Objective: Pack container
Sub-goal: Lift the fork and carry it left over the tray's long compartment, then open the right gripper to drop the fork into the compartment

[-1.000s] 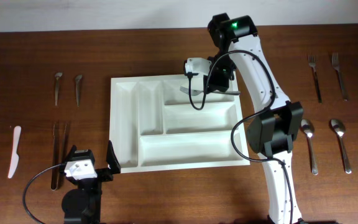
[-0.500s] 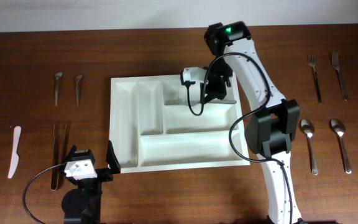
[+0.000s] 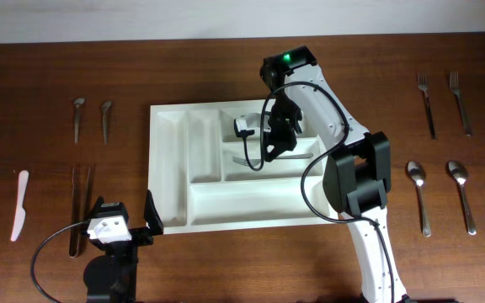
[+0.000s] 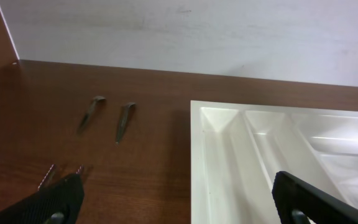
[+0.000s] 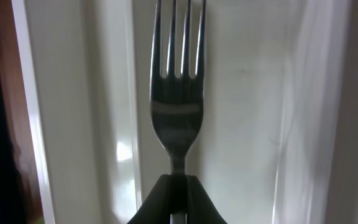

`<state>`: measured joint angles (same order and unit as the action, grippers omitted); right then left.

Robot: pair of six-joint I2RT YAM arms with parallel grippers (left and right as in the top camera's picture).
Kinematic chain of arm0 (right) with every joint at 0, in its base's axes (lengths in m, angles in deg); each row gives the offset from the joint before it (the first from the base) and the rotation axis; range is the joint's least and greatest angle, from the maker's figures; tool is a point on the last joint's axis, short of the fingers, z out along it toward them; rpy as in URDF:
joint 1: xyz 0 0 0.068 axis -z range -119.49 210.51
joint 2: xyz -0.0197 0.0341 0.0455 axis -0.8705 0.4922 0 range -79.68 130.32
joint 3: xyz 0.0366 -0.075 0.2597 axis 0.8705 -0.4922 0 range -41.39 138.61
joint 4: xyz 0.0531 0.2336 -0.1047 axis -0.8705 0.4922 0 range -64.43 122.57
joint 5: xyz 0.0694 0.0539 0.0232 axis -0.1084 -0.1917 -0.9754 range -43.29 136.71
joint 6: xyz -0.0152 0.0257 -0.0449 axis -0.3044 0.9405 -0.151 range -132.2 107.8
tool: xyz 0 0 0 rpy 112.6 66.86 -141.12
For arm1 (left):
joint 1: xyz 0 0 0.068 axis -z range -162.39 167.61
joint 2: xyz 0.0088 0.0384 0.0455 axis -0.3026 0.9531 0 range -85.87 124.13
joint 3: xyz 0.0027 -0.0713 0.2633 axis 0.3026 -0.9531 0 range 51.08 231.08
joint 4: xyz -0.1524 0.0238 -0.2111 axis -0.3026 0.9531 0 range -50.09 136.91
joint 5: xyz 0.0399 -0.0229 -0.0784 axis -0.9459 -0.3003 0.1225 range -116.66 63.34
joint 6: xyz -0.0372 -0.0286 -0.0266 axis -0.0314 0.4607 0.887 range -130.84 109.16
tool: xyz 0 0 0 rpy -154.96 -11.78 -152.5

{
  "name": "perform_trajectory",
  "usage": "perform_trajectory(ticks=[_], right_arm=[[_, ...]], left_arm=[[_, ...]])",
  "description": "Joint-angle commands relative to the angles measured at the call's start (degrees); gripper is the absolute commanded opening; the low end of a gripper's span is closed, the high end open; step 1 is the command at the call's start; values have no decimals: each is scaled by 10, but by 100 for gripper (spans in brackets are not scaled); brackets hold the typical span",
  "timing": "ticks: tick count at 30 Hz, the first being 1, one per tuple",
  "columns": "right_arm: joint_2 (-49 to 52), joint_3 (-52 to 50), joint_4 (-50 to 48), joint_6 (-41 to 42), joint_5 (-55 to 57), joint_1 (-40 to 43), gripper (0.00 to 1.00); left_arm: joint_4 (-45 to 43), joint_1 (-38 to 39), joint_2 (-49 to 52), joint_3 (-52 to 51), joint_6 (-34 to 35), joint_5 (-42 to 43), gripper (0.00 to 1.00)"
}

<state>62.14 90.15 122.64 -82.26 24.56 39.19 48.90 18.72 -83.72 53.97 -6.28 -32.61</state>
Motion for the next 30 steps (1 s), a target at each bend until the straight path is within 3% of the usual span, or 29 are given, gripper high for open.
perform_trajectory(ticks=[1,13,23,26,28,30], right_arm=[[-9,-5,3,-2,-3,-1,8],[-9,-5,-2,-2,-1,0,10],[-9,-5,-2,-2,2,0,22],[-9,0,-2,-2,8,0,41],[-9,8,-2,2,12,0,98],[-9,29,-2,24,16,1,99]], left_arm=[[-2,2,-1,-3,1,6,99],[-2,2,-1,-3,1,6,99],[-2,2,-1,-3,1,6,99],[-2,2,-1,-3,1,6,99],[-2,2,-1,-3,1,6,99],[-2,2,-1,-3,1,6,99]])
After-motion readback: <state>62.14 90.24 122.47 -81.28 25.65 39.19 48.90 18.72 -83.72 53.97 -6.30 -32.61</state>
